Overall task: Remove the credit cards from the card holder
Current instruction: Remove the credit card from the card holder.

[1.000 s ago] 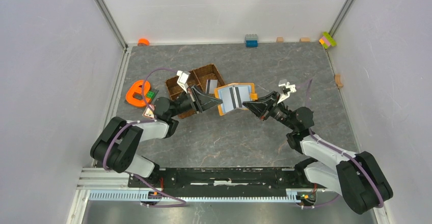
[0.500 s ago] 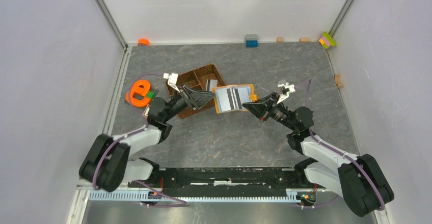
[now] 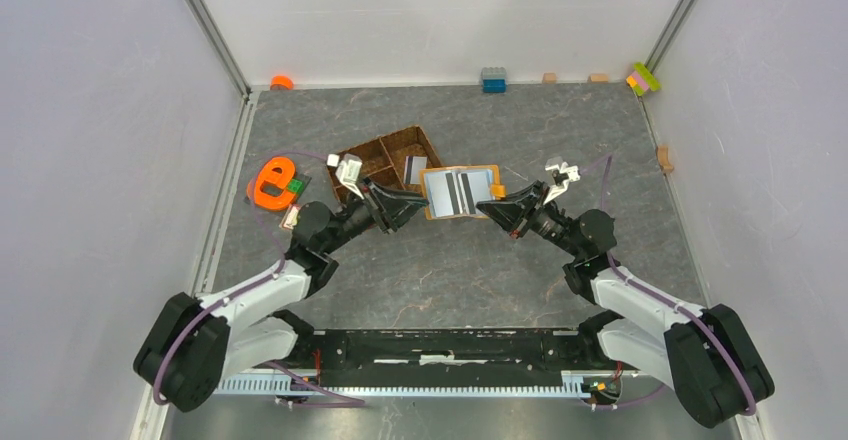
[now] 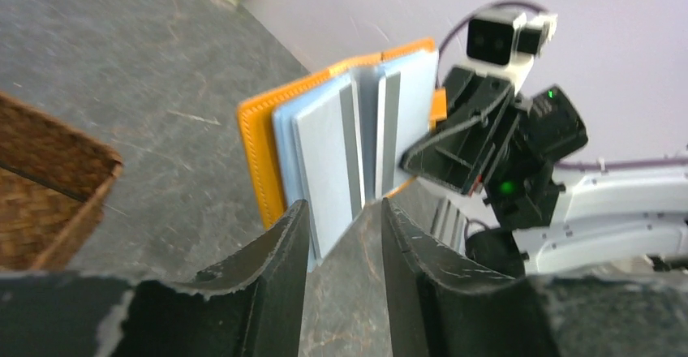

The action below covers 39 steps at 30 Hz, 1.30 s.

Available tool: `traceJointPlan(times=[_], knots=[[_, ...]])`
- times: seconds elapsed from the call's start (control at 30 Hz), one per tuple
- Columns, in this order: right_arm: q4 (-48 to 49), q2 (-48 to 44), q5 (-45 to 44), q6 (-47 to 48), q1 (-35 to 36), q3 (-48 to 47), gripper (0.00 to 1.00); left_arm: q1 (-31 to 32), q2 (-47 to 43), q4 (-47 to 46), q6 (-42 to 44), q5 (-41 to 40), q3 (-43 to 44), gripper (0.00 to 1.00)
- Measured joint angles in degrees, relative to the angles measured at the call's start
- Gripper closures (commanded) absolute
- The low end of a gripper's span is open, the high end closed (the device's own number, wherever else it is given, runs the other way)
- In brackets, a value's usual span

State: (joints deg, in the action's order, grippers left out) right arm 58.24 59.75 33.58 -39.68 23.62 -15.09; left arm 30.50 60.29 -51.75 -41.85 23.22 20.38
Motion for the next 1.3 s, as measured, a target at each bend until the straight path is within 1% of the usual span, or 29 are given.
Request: traceJointPlan(times=[0.17,0.3,0.37,0.6,0.87,0.97,1.17,1.23,1.3], knots=[[1.7,0.7,1.1,-1.0,0.0,0.0,0.93,3.2,4.7,-1.4,1.2,4.0,1.5,0.6],[3.6,2.0,2.5,-2.2,0.0,0.0,0.93,4.6,8.6,-5.7,1.0,7.2,2.6,0.6],[5.1,3.0,3.5,-3.1,0.0,0.0,0.93,4.7,10.8,-8.5,0.6,8.5,3.0,0.58],[7.1,4.1,5.4,-4.1,0.7,0.0,0.94,4.9,14.1,-14.1,-1.4,10.1,3.4,0.57],[4.6,4.8,6.2,-2.2,3.8,-1.6,0.94,5.3,17.5,-19.8,-4.0,10.5,4.3,0.58],[3.8,4.8,6.4,-1.6,3.9,-1.7,0.94,5.3,18.7,-21.2,-4.8,10.6,4.4,0.64],[3.8,4.8,6.5,-0.5,4.4,-2.4,0.93,5.0,18.8,-21.9,-5.3,10.4,4.4,0.83],[3.8,4.8,6.5,-0.5,4.4,-2.6,0.92,4.9,18.8,-22.6,-5.5,10.5,4.4,0.87],[4.0,4.8,6.5,-0.5,4.4,-2.7,0.9,4.8,18.8,-23.2,-5.7,10.8,4.4,0.88]])
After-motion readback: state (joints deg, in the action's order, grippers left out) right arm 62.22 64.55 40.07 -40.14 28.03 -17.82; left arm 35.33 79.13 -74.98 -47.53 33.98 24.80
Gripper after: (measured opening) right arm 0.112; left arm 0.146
